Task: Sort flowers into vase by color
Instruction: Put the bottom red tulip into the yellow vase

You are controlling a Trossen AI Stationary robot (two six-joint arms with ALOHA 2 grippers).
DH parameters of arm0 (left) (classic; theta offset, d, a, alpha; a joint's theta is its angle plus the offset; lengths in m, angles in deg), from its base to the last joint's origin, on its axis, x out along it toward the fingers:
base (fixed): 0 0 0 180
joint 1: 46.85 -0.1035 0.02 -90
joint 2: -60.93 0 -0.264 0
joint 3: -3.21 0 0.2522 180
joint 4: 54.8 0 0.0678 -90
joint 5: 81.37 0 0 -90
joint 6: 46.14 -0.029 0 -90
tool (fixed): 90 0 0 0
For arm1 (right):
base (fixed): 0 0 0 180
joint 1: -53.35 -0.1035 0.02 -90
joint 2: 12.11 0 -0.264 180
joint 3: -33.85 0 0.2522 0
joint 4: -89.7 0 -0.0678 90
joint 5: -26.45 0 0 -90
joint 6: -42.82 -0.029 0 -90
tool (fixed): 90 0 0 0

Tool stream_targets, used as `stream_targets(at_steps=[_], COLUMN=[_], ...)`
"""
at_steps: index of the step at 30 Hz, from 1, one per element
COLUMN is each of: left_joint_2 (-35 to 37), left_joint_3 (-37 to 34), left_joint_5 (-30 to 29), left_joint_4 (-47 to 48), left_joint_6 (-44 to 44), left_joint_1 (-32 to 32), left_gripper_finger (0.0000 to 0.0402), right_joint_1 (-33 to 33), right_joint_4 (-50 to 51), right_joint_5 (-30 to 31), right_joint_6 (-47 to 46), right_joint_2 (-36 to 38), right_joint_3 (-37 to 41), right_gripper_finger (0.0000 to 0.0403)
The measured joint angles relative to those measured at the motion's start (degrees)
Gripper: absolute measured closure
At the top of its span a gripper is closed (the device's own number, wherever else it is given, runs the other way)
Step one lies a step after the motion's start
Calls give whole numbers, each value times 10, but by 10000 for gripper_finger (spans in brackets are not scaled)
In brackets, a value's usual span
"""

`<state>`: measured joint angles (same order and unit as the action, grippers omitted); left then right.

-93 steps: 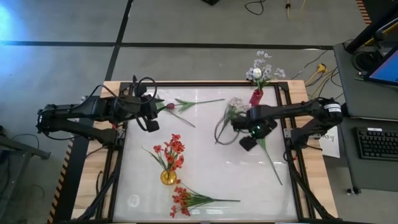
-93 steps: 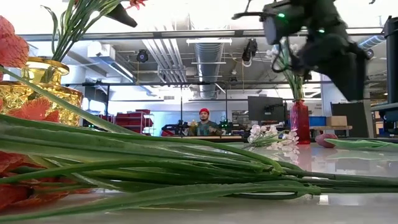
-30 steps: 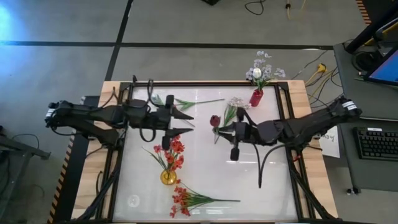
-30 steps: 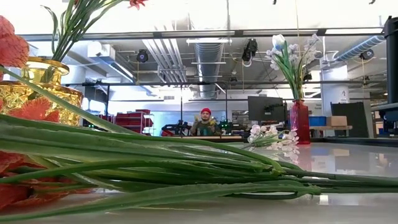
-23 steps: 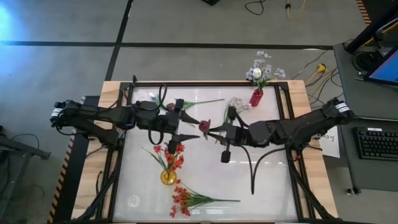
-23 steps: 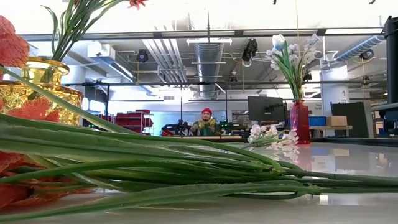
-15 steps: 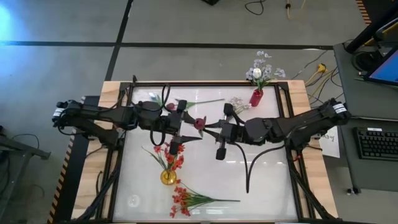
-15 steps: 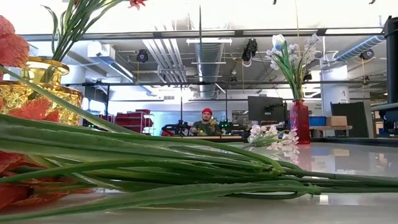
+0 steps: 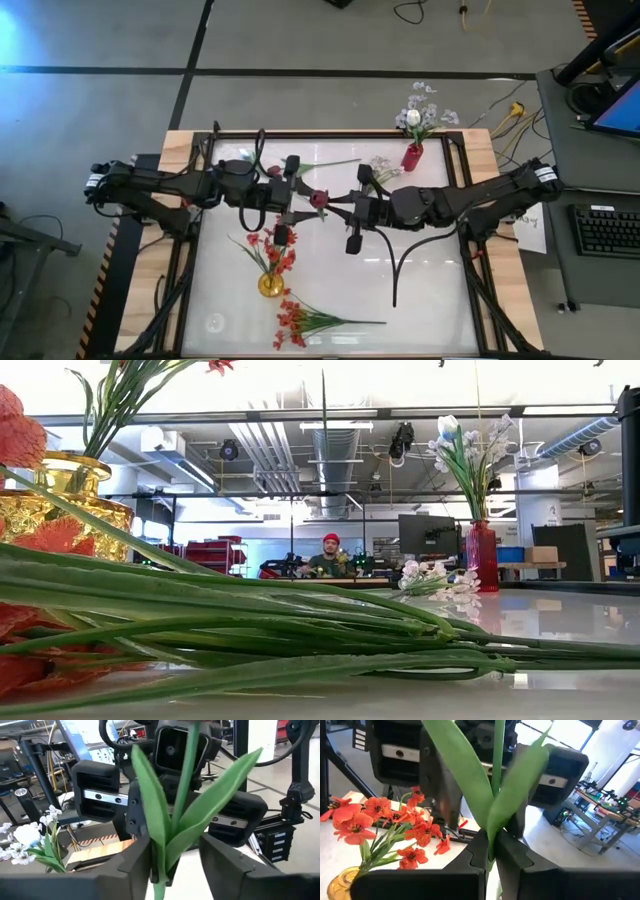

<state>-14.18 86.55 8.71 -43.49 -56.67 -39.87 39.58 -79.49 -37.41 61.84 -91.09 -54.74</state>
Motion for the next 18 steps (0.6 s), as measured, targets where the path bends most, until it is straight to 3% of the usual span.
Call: stream_targets(at_steps=[9, 18], left_joint_2=[0, 3], left_joint_3=[0, 0], left_joint_5=[-26, -27], left_joint_4=[-18, -20], left_joint_6=[4, 40], left_joint_1=[0, 0], left_gripper_finger=[381, 399], right_joint_1=[2, 3], right_joint_4=[2, 19], right_joint_5=[0, -3], right_joint_6=[-6, -35], right_joint_2=[0, 6], right_joint_3=[0, 1], right_gripper_finger=[376, 261])
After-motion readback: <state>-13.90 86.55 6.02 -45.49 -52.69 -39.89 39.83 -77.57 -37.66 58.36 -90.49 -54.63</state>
